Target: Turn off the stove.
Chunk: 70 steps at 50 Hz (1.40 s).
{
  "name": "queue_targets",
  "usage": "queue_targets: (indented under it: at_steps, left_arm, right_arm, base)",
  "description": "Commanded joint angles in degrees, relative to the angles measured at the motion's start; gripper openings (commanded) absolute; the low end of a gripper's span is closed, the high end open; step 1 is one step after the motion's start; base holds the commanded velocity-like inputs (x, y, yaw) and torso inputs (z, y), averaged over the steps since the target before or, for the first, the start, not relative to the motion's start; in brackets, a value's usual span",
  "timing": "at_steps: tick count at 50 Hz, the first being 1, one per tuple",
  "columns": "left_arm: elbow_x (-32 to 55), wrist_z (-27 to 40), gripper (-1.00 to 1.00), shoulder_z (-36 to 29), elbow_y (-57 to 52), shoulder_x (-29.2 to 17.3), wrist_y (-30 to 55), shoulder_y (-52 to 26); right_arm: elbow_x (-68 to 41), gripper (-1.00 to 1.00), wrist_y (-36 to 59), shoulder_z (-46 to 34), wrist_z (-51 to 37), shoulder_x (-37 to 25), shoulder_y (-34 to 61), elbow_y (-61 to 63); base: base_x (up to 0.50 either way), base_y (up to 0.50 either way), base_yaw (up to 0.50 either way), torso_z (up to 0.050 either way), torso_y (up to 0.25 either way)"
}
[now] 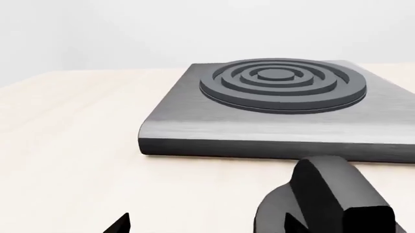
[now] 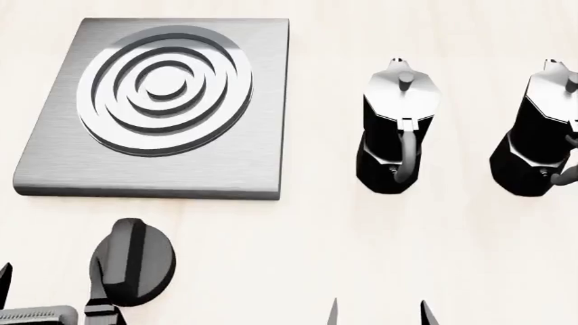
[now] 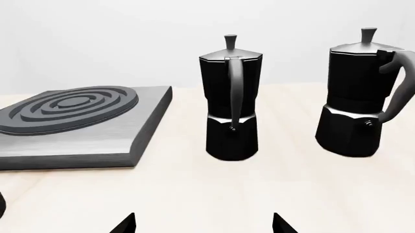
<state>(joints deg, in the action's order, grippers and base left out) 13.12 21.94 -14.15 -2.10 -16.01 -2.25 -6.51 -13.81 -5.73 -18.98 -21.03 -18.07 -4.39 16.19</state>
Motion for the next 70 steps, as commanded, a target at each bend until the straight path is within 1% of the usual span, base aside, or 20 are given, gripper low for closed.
queue_targets:
  at_steps: [1, 18, 23, 31, 40, 43, 52, 70]
  left_arm:
    - [1.1, -0.1, 1.0, 1.0, 0.0, 0.2, 1.1, -0.1]
    - [5.1, 1.1, 1.0, 3.1, -13.3, -3.0, 3.8, 5.5]
    - [6.4, 0.4, 1.0, 3.1, -16.3, -4.0, 4.0, 6.8]
    - [7.0, -2.6, 1.0, 1.5, -18.2, -5.6, 2.8, 7.9]
    - [7.7, -4.2, 1.0, 0.8, -21.0, -7.0, 2.2, 9.2]
    - [6.3, -5.6, 1.0, 0.0, -21.2, -7.6, 0.1, 9.8]
    - [5.3, -6.0, 1.0, -0.5, -21.4, -8.2, -0.3, 9.4]
    - [5.2, -5.0, 1.0, -0.6, -25.5, -9.1, 1.6, 8.8]
  right_arm:
    - [0.0, 1.0, 0.6, 0.5, 0.6, 0.5, 0.1, -0.3]
    - [-0.3, 1.0, 0.2, 0.2, 0.7, 0.4, 0.6, -1.3]
    - [0.0, 1.0, -0.4, 0.1, 0.5, 0.4, 0.5, -1.4]
    - [0.0, 1.0, -1.7, 0.3, 0.6, 0.3, 0.5, -1.9]
    - [0.6, 1.0, -1.4, 0.2, -0.1, -0.1, 0.4, -0.4]
    - [0.4, 1.0, -1.4, 0.2, 0.0, -0.2, 0.6, -0.2]
    - [0.0, 1.0, -1.2, 0.2, 0.2, -0.4, 1.3, -0.7]
    - [-0.4, 1.0, 0.8, 0.9, -0.9, -1.9, 1.6, 3.7]
  base:
    - [0.0, 0.0, 0.0, 0.0, 0.0]
    - [0.0, 0.0, 0.0, 0.0, 0.0]
    - [0.0, 0.0, 0.0, 0.0, 0.0]
    - [0.0, 0.0, 0.0, 0.0, 0.0]
    - [0.0, 0.0, 0.0, 0.0, 0.0]
    - [0.0, 0.0, 0.0, 0.0, 0.0]
    - [0.0, 0.0, 0.0, 0.0, 0.0]
    - [0.0, 0.0, 0.0, 0.0, 0.0]
